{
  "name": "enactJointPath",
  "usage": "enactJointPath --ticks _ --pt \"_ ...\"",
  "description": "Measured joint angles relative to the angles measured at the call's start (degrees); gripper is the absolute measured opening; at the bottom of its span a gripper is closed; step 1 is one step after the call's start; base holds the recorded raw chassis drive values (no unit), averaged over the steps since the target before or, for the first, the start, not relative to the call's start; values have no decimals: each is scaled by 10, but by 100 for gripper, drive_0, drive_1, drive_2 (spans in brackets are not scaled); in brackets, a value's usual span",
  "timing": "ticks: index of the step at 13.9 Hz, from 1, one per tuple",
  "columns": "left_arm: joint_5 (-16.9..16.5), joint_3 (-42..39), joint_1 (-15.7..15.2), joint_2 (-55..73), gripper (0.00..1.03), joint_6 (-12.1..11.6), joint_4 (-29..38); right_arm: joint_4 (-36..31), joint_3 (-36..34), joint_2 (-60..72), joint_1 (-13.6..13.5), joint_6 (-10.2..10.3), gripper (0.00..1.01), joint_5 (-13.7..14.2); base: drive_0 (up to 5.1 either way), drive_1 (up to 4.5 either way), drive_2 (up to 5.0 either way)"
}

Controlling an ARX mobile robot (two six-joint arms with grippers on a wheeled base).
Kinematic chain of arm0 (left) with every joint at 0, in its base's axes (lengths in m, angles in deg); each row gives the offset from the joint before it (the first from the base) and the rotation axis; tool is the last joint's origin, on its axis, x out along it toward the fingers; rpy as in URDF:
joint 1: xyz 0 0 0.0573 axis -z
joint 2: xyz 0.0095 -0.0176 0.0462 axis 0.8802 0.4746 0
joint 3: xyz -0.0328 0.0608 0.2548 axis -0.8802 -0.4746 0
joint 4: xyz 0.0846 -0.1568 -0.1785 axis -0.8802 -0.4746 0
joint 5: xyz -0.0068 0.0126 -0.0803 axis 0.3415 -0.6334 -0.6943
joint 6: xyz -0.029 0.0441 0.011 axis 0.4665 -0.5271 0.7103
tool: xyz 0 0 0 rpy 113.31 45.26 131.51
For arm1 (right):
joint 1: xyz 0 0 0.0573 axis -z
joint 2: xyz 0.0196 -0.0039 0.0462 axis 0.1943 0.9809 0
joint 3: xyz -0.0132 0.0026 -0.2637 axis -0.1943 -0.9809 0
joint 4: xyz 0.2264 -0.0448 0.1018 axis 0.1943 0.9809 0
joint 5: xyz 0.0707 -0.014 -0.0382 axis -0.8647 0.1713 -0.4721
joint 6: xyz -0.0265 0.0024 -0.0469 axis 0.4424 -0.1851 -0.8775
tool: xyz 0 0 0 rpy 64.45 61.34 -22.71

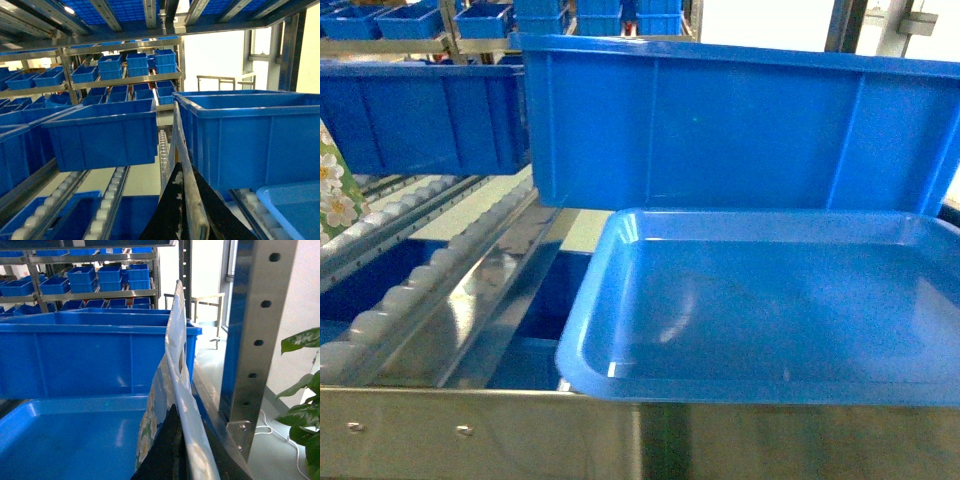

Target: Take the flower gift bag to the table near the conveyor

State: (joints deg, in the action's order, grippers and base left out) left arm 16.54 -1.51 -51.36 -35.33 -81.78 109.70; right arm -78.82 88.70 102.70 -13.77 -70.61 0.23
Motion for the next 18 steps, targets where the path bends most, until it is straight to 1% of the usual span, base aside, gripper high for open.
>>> enactJointPath --ticks 5,18 --pt "0 0 0 0 2 -4 0 0 0 0 0 0 2 0 -489 142 336" --pt "1 0 0 0 2 -4 1 0 0 0 0 0 2 0 -483 147 342"
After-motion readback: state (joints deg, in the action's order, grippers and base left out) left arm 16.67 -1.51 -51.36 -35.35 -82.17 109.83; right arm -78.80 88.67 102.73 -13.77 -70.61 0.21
